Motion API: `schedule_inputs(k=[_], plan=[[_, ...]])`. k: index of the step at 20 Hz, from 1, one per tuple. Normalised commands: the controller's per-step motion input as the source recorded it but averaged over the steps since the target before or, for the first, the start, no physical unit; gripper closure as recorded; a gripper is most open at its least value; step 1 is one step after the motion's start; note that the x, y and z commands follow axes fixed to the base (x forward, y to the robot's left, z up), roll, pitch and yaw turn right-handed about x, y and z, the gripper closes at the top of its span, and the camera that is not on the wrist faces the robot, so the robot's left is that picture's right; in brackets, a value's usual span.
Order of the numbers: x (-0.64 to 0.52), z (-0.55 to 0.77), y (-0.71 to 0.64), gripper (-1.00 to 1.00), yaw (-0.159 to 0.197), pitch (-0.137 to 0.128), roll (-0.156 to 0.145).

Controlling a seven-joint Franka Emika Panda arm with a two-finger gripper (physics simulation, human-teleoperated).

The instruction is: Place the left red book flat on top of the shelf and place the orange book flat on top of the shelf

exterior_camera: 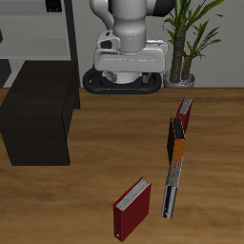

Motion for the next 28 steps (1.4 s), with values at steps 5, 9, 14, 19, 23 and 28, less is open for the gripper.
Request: schedule_inputs(k=[5,9,14,19,23,28], plan=[[-0.07,-0.06,0.32,-1.0,0.007,-0.013,0.014],[-0.09,-0.09,0.38,-1.0,-0.034,0.007,-0.006],[-0.12,-0.07,0.3,-1.0,-0.038,0.0,-0.025],[-0.19,-0.17,0.4,-1.0,0.002,-0.016,0.039],[-0.16,-0.2,0.34,-1.0,-0.03,0.008,0.01],[-0.13,-0.3,0.34,-1.0,-0.024,-0.032,-0.066]])
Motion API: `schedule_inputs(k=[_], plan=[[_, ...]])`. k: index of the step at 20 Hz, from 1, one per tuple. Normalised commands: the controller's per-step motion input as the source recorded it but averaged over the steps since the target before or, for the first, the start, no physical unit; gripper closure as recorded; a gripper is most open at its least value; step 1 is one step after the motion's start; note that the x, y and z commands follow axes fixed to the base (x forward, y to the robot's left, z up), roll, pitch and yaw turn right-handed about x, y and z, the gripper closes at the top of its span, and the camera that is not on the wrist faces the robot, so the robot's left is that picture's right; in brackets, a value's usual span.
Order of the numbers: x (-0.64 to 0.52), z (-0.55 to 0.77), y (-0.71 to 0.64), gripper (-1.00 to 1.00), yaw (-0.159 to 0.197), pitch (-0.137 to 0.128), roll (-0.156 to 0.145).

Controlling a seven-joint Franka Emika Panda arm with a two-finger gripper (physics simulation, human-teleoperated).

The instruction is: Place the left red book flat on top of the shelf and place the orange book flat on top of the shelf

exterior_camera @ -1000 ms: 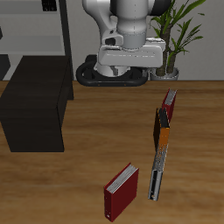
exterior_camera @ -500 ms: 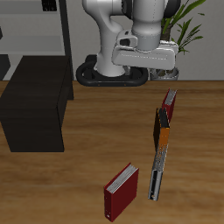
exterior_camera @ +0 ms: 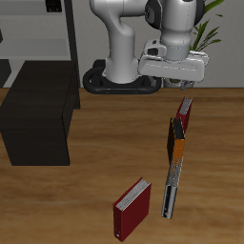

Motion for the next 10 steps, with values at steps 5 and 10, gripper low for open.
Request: schedule_inputs(k=[5,10], plan=[[-0.06,-0.22,0.3,-1.0,0.009,-0.037,0.034],[0.01,-0.15,0.21,-1.0,-0.031,0.001,0.03]])
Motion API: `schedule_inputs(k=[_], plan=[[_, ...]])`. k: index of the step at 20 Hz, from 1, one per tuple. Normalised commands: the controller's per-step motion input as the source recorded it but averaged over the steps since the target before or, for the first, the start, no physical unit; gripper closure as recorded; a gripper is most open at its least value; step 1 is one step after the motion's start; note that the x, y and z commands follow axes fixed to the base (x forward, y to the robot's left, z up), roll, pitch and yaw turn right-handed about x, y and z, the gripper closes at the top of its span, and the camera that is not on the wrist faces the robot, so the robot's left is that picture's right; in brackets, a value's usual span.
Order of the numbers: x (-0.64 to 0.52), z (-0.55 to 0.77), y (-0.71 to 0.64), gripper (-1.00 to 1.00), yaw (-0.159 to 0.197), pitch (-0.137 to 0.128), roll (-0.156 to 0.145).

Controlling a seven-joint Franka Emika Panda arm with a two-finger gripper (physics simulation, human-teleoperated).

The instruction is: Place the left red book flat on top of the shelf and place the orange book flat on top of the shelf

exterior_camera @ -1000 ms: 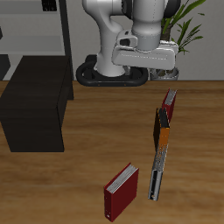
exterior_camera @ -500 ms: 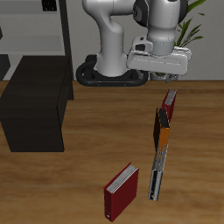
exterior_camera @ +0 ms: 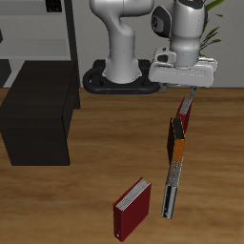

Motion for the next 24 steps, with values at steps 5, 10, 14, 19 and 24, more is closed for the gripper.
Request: schedule_inputs(k=[5,10,14,19,24], plan=[[0.02,-0.16,0.18,-1.0,-0.02,-0.001,-0.015],[-0.03,-0.15,0.05,-1.0,-0.016,-0.012,-0.028],[-0.09,-0.26,0.09,-1.0,-0.075,-0.06,-0.045],[-0.04,-0.12,0.17,-1.0,0.01,-0.005,0.015],[0.05,-0.11,0.08,-1.0,0.007,0.022,0.01]])
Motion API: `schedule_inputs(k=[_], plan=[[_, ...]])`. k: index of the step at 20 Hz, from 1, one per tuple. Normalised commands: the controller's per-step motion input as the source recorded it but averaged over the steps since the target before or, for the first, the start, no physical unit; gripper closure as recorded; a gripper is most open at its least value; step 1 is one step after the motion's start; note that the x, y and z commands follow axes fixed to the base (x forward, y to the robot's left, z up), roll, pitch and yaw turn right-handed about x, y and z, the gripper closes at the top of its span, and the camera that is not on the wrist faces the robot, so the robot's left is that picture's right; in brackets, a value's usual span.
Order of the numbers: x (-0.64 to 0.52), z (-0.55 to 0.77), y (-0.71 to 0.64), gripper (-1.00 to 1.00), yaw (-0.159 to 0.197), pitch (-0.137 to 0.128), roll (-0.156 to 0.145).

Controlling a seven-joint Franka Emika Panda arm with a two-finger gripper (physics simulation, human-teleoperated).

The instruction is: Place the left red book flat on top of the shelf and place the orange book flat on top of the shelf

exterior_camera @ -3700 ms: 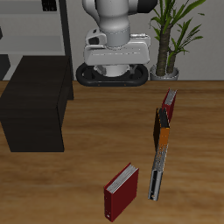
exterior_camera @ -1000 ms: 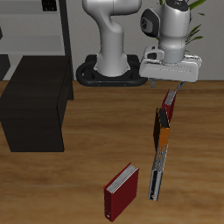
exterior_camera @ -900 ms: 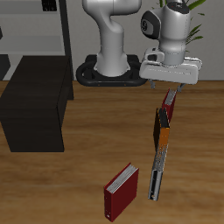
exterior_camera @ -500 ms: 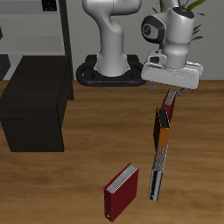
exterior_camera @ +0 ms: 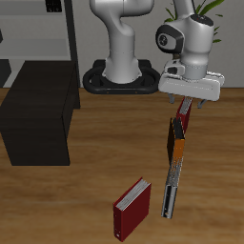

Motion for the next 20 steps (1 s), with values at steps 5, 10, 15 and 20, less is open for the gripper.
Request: schedule_inputs(k=[5,10,15,20], plan=[[0.05,-0.12,-0.03,-1.0,0.015,0.02,0.013],[0.09,-0.2,-0.01,-1.0,0.014,0.049,0.005],[0.08,-0.2,-0.02,-1.0,0.015,0.055,0.032],[0.07,-0.06,-0.07,1.0,-0.014,0.032,0.014]])
